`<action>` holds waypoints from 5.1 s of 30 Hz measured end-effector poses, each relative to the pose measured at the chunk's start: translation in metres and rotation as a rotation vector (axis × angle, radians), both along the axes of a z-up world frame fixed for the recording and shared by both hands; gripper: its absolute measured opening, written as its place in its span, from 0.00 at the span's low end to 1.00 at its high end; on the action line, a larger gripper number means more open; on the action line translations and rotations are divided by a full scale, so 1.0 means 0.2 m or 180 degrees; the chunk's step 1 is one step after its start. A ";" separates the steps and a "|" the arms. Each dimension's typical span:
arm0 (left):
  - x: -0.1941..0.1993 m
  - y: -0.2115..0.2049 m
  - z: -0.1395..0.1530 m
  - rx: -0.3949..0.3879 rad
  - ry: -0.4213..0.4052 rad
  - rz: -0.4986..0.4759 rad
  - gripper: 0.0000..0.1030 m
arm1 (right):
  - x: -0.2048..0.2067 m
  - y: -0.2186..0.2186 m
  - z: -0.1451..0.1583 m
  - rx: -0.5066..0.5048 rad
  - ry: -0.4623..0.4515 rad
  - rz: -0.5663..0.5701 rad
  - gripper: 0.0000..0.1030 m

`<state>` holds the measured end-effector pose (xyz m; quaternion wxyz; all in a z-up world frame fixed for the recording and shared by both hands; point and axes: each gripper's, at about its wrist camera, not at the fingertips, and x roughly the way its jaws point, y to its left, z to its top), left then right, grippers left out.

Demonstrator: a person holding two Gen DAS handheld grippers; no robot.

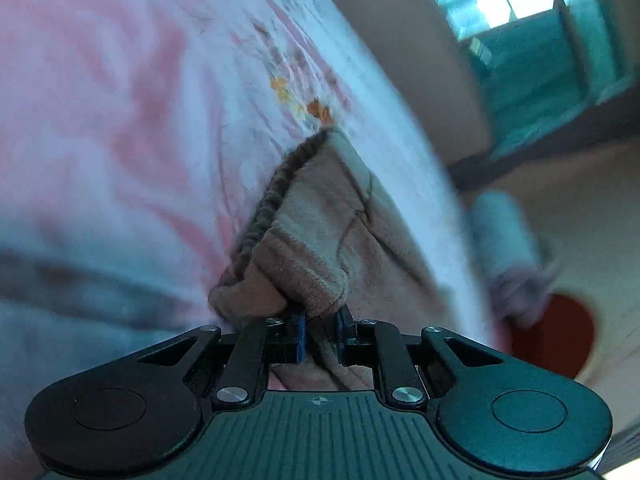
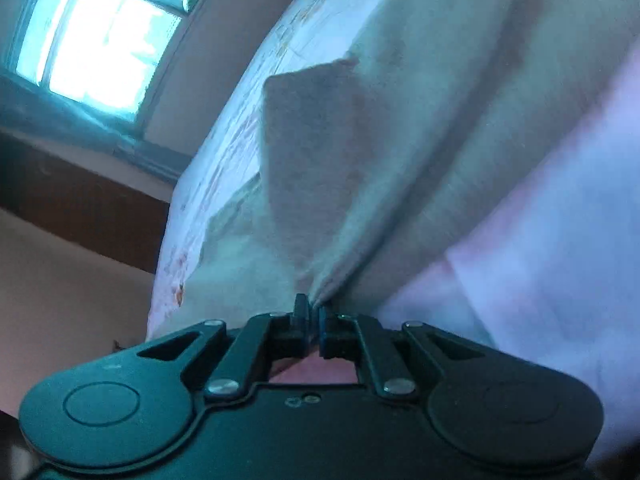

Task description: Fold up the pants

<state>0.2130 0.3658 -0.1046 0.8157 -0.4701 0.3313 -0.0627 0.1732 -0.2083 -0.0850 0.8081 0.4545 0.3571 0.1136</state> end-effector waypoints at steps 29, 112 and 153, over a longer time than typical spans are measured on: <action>-0.07 -0.04 0.18 0.0485 0.0173 -0.0178 0.15 | -0.08 -0.07 -0.03 0.0026 0.0055 0.0116 0.03; 0.08 -0.94 0.28 0.3117 0.0464 -0.0015 0.04 | 0.09 -1.21 0.40 -0.1009 -0.0366 -0.1271 0.00; 0.07 -0.91 0.28 0.3098 0.0450 -0.0041 0.04 | -0.19 -1.37 0.16 -0.0348 -0.0299 -0.1806 0.00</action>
